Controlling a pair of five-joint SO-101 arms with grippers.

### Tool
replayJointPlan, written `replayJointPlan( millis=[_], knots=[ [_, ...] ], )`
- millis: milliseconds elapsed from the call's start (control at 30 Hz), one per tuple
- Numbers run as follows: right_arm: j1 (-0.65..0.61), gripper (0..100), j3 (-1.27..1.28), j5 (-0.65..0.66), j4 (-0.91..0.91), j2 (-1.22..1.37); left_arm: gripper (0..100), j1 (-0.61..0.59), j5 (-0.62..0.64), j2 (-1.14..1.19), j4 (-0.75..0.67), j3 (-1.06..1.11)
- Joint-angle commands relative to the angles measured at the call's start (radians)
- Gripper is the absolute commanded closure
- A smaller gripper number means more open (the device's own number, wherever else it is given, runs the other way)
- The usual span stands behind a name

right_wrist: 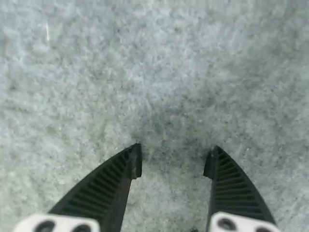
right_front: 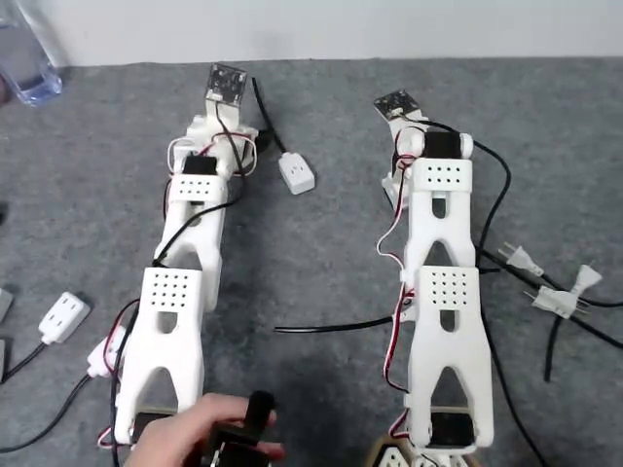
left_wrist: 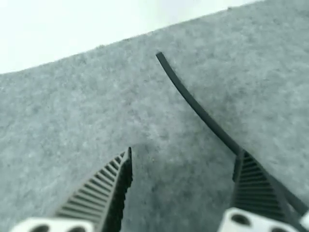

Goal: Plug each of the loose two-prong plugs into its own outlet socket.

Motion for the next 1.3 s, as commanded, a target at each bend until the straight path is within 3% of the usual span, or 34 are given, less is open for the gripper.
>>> replayJointPlan(
  millis=[0, 133, 267, 600, 933, 1100, 1267],
  knots=[
    [0.019, 77.5, -0.037, 0.012, -0.022, -0.007, 68, 0.011, -0.009, -0.021, -0.055, -0.002],
    [0.019, 77.5, -0.037, 0.012, -0.022, -0.007, 68, 0.011, -0.009, -0.021, -0.064, -0.002],
    [0.019, 77.5, -0.035, 0.012, -0.022, -0.007, 68, 0.023, -0.008, -0.018, -0.169, 0.008],
    [0.021, 77.5, -0.035, 0.014, -0.019, -0.007, 68, 0.023, -0.011, -0.018, -0.172, 0.045],
    [0.028, 77.5, -0.038, 0.014, -0.015, -0.007, 68, 0.015, -0.011, -0.018, -0.006, 0.045],
    [0.03, 77.5, -0.038, 0.014, -0.013, -0.007, 68, 0.006, -0.173, 0.008, 0.192, 0.081],
    [0.03, 77.5, -0.038, 0.014, -0.013, -0.007, 68, 0.003, -0.189, 0.044, 0.172, 0.077]
  ],
)
